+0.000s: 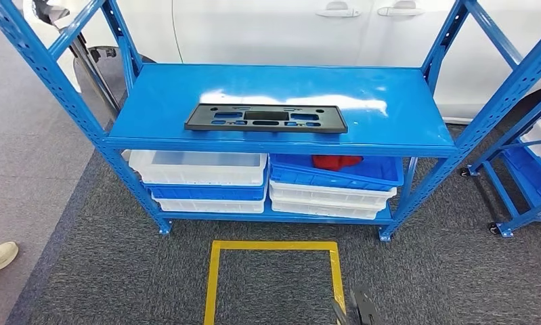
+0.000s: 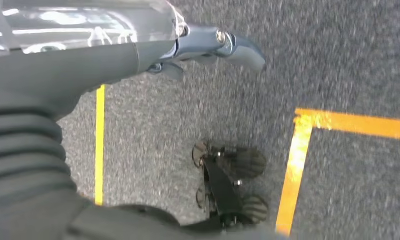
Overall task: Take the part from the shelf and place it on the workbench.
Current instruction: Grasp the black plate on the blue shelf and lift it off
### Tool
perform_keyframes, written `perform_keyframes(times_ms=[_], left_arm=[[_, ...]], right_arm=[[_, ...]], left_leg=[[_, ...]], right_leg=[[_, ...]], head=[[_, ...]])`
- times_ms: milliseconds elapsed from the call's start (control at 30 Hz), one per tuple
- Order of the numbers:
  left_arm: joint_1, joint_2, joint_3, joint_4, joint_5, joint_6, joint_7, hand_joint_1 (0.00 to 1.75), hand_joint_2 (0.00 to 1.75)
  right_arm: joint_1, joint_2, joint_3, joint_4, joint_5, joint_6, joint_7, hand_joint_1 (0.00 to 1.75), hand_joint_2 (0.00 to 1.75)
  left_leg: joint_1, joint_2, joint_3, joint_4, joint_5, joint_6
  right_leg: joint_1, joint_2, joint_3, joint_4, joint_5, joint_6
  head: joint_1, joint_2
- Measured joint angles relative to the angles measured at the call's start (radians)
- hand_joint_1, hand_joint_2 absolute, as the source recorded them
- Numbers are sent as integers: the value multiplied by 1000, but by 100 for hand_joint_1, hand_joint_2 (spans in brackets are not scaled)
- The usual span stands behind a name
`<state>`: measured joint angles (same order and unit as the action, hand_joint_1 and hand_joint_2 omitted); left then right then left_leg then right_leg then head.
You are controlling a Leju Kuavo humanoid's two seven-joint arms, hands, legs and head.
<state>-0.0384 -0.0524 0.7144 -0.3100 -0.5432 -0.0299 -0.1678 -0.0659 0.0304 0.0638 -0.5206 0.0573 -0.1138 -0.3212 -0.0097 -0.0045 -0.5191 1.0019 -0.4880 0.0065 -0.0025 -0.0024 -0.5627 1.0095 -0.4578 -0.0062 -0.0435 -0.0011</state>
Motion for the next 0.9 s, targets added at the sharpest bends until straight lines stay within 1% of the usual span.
perform_keyframes(times_ms=[33, 67, 100, 133, 167, 200, 233, 267, 300, 333, 367, 400, 433, 500, 533, 567, 600, 667, 700, 733, 767, 800, 833, 867, 900], left_arm=[[-3, -1, 13, 2, -10, -1, -3, 0, 0], [-7, -2, 25, 4, -21, -2, -5, 0, 0], [-10, -3, 38, 6, -31, -2, -7, 0, 0], [-13, -4, 50, 9, -39, -2, -9, 0, 0], [-15, -4, 61, 11, -47, -3, -10, 0, 0], [-16, -4, 72, 13, -55, -3, -12, 0, 0], [-17, -4, 82, 15, -63, -3, -13, 0, 0], [-19, -5, 92, 17, -70, -3, -15, 0, 0], [-20, -5, 101, 18, -78, -3, -17, 0, 0], [-24, -5, 111, 20, -85, -3, -20, 0, 0], [-28, -6, 121, 22, -93, -3, -22, 0, 0], [-31, -6, 130, 24, -101, -3, -23, 0, 0], [-34, -8, 138, 26, -107, -3, -25, 0, 0], [-37, -10, 153, 29, -120, -4, -27, 0, 0], [-38, -12, 160, 30, -126, -4, -29, 0, 0], [-41, -13, 168, 31, -133, -4, -31, 0, 0], [-44, -14, 176, 32, -140, -4, -32, 0, 0], [-52, -17, 193, 35, -154, -4, -35, 0, 0], [-55, -18, 201, 37, -161, -4, -36, 0, 0], [-57, -19, 208, 39, -168, -4, -37, 0, 0], [-59, -20, 216, 41, -176, -4, -37, 0, 0], [-61, -22, 223, 43, -184, -4, -38, 0, 0], [-64, -24, 230, 45, -191, -4, -38, 0, 0], [-67, -27, 237, 47, -198, -4, -39, 0, 0], [-72, -29, 243, 49, -205, -4, -40, 0, 0]], right_arm=[[-3, 1, 3, -29, -1, 4, -12, 0, 131], [-6, 2, 6, -61, -2, 8, -23, 0, 87], [-10, 3, 9, -96, -3, 13, -35, 0, 44], [-14, 4, 12, -125, -4, 18, -45, 0, 0], [-17, 4, 15, -154, -5, 22, -54, 0, 0], [-19, 5, 19, -186, -7, 26, -64, 0, 0], [-21, 5, 23, -217, -8, 28, -72, 0, 0], [-23, 5, 28, -250, -8, 28, -80, 0, 0], [-27, 5, 33, -287, -9, 27, -89, 0, 0], [-31, 6, 39, -325, -8, 24, -98, 0, 0], [-36, 6, 46, -362, -7, 18, -107, 0, 0], [-42, 7, 53, -399, -4, 10, -116, 0, 0], [-47, 7, 60, -431, -1, -1, -124, 0, 44], [-54, 7, 74, -491, 8, -27, -137, 0, 131], [-58, 6, 81, -524, 15, -43, -145, 0, 175], [-63, 6, 89, -557, 24, -60, -152, 0, 175], [-69, 6, 96, -590, 34, -78, -160, 0, 175], [-81, 5, 110, -646, 60, -112, -175, 0, 175], [-85, 5, 117, -671, 75, -129, -182, 0, 175], [-88, 6, 123, -696, 93, -146, -189, 0, 175], [-94, 6, 129, -721, 114, -163, -196, 0, 175], [-101, 8, 134, -744, 137, -181, -204, 0, 175], [-111, 10, 138, -765, 163, -198, -211, 0, 175], [-123, 13, 143, -783, 191, -214, -218, 0, 175], [-133, 16, 148, -797, 222, -230, -225, 0, 175]], left_leg=[[1, 0, -4, 13, -10, -5], [2, -1, -17, 44, -29, -11], [7, -1, -45, 102, -60, -17], [10, -1, -81, 173, -92, -23], [14, -1, -120, 246, -118, -28], [18, -1, -150, 296, -126, -33], [20, -1, -159, 301, -110, -36], [23, 0, -149, 265, -75, -38], [26, 0, -120, 194, -29, -38], [26, 0, -88, 118, 7, -37], [25, -1, -61, 57, 30, -33], [24, -1, -47, 21, 40, -27], [22, -2, -44, 9, 38, -20], [21, -2, -46, 6, 41, -4], [21, -2, -46, 4, 43, 2], [21, -1, -46, 1, 46, 9], [22, 0, -46, -2, 48, 15], [18, 1, -49, -2, 48, 21], [16, 0, -49, -1, 48, 23], [14, 0, -49, 0, 47, 24], [12, -1, -48, 0, 47, 24], [10, -2, -47, 1, 46, 23], [9, -2, -45, 2, 46, 22], [6, -3, -45, 3, 44, 20], [5, -3, -46, 4, 44, 16]], right_leg=[[-4, -1, 3, -5, 2, -4], [-8, -1, 5, -10, 5, -8], [-9, -2, 6, -12, 6, -10], [-9, -2, 6, -12, 6, -11], [-9, -2, 6, -12, 5, -12], [-9, -2, 7, -11, 5, -11], [-10, -2, 8, -11, 4, -11], [-10, -2, 10, -11, 2, -9], [-11, -1, 13, -10, 0, -6], [-10, 0, 16, -9, -3, -2], [-8, 1, 16, -7, -5, 3], [-7, 2, 15, -6, -5, 9], [-5, 2, 13, -6, -5, 15], [-7, 2, 10, -5, -4, 27], [-9, 2, 6, 3, -12, 33], [-10, 2, -5, 28, -29, 37], [-11, 2, -27, 74, -56, 40], [-11, 2, -93, 213, -120, 42], [-11, 2, -121, 269, -136, 42], [-10, 2, -134, 291, -133, 41], [-10, 2, -126, 271, -109, 37], [-9, 2, -101, 216, -73, 32], [-7, 2, -69, 142, -37, 24], [-4, 2, -39, 75, -11, 18], [-1, 1, -20, 31, 2, 13]], head=[[0, 0], [0, 0], [0, 0], [0, 0], [0, 0], [0, 0], [0, 0], [0, 0], [0, 0], [0, 0], [0, 0], [0, 0], [0, 0], [0, 0], [0, 0], [0, 0], [0, 0], [0, 0], [0, 0], [0, 0], [0, 0], [0, 0], [0, 0], [0, 0], [0, 0]])
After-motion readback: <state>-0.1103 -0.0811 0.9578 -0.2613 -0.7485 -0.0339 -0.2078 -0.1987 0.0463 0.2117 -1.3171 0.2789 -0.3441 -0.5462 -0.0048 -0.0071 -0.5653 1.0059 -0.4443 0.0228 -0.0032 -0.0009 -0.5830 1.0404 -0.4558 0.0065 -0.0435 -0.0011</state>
